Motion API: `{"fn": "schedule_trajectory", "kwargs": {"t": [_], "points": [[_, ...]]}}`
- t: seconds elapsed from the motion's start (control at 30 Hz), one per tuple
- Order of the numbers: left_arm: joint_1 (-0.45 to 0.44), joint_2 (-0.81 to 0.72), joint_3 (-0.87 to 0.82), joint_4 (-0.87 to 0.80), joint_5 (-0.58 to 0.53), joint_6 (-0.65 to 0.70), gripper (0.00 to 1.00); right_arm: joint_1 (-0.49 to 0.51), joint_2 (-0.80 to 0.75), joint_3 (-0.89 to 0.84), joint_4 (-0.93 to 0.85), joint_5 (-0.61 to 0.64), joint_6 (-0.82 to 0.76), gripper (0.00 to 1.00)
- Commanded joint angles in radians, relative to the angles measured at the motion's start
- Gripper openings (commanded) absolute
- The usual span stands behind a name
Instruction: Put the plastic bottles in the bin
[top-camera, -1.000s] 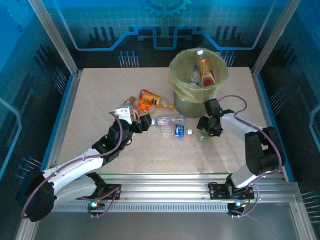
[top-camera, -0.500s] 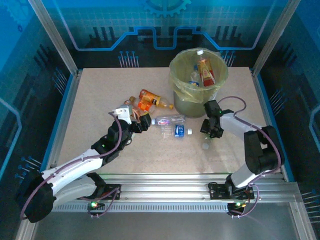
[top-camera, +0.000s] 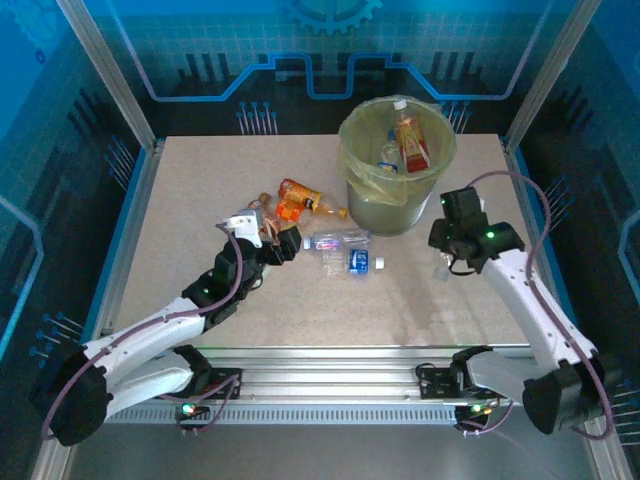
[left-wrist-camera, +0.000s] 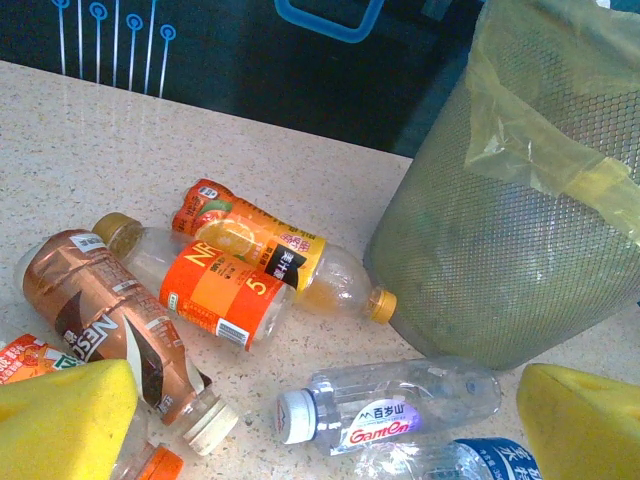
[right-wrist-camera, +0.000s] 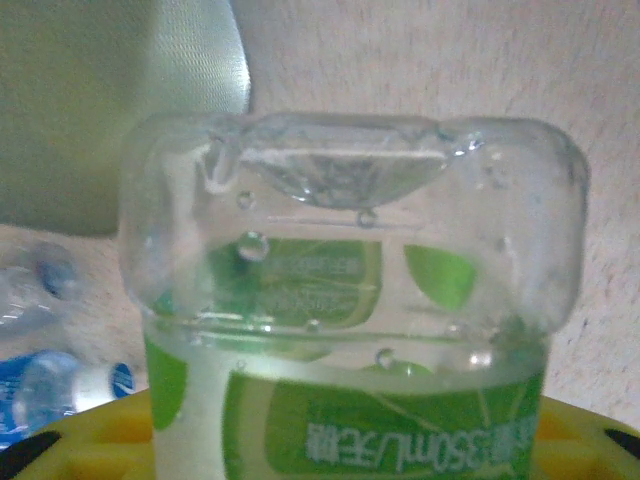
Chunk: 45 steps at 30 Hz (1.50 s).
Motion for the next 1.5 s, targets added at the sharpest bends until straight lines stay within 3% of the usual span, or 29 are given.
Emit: {"fn": "schedule_trajectory", "kwargs": {"t": [0.0, 0.17, 0.43, 0.93, 1.2, 1.47], "points": [[0.011, -0.007, -0.009, 0.004, 0.002, -0.008, 0.99, -0.012, -0.029, 0.137, -0.062, 0.030, -0.118, 0.46], [0.011, -0.006, -0.008, 0.008, 0.007, -0.012, 0.99, -0.011, 0.055, 0.360, -0.036, -0.029, -0.254, 0.47], [0.012, -0.024, -0.006, -0.011, 0.016, -0.023, 0.99, 0.017, 0.338, 0.745, -0.011, -0.138, -0.432, 0.46], [0.012, -0.097, -0.020, -0.083, 0.008, -0.044, 0.99, 0.069, 0.953, 1.451, -0.162, -0.144, -0.624, 0.45], [0.014, -0.111, -0.022, -0.104, -0.005, -0.044, 0.99, 0.067, 1.026, 1.403, -0.172, -0.158, -0.673, 0.47], [0.015, -0.110, -0.021, -0.109, -0.009, -0.039, 0.99, 0.064, 1.036, 1.359, -0.171, -0.162, -0.674, 0.74]]}}
